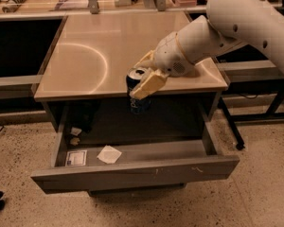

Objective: Place pepsi can into top drawer

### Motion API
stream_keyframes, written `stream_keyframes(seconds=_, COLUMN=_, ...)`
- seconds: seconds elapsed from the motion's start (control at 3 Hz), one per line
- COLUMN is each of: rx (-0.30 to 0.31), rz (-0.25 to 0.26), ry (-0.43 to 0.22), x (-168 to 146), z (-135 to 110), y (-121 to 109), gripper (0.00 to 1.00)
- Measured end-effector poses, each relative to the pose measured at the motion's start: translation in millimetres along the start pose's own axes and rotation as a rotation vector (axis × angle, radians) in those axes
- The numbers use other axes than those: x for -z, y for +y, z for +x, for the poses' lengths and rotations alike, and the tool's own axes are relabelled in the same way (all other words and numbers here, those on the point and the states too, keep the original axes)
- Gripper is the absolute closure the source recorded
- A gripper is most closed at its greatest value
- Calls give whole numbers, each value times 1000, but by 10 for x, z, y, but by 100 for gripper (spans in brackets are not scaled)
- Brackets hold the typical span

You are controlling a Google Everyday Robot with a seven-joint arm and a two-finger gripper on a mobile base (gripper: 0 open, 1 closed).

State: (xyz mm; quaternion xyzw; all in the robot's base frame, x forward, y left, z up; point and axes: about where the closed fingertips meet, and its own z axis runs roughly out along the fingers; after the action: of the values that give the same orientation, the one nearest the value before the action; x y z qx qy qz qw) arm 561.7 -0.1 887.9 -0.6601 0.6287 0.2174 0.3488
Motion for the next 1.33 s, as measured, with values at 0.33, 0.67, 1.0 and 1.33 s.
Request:
stream_keyframes(seconds=0.33, rx=45, rz=-23, ry=-7, x=-370, z=264, y=254, gripper=100)
stream_keyframes(seconds=0.67, rx=75, rz=12, ry=2, x=-844, z=690, y=433, gripper=100)
stream_keyframes(seconds=1.0, rx=75, rz=10, ry=2, x=-842, z=687, y=435, gripper=100)
stream_keyframes(seconds=1.33, rx=98, rz=1, ry=19, x=-903, z=769, y=467, gripper=100)
